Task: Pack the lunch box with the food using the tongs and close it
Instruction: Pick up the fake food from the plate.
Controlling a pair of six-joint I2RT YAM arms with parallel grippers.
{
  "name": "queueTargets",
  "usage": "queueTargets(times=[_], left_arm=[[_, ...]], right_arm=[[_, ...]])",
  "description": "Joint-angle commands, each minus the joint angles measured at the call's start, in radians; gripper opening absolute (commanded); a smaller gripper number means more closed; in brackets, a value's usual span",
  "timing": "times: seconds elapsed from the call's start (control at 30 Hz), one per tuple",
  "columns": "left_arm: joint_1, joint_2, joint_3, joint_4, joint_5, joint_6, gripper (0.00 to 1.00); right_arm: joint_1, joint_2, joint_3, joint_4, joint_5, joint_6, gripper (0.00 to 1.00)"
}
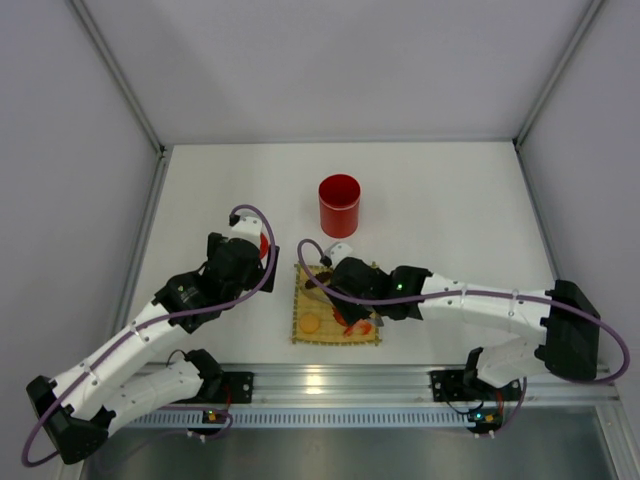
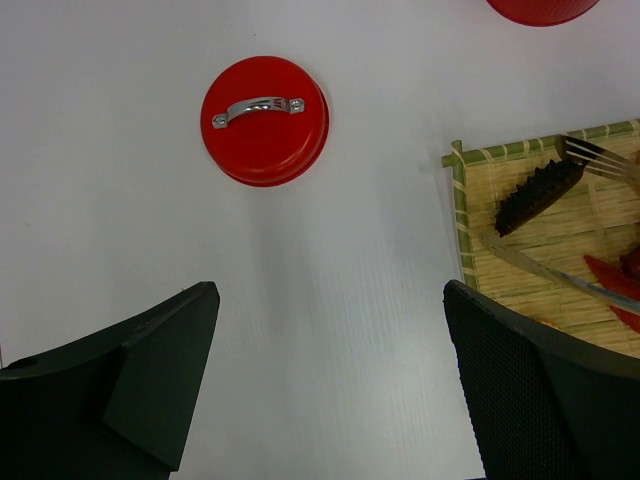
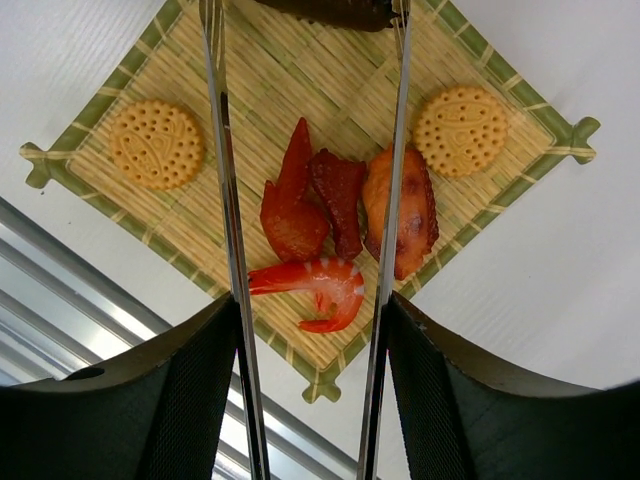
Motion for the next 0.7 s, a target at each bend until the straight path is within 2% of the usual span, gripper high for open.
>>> queueTargets(times=[0.0, 0.17, 0.5, 0.67], left_arm=[[0.000, -0.012, -0.004, 0.018, 0.002, -0.009, 0.99], [0.000, -0.012, -0.004, 0.017, 0.002, -0.009, 0.99], [0.000, -0.013, -0.005, 0.018, 0.001, -0.009, 0.99], [0.000, -0.012, -0.004, 0.018, 0.002, -0.009, 0.99]], right_arm=[[-0.014, 0.010, 0.040, 0.068, -0.014, -0.020, 0.57], [-0.019, 0.002, 0.037, 0.061, -0.022, -0.011, 0.54], [-0.017, -0.088, 0.004, 0.025, -0.024, 0.020, 0.33], [-0.016, -0.142, -0.025, 0.007, -0.024, 0.032, 0.29]])
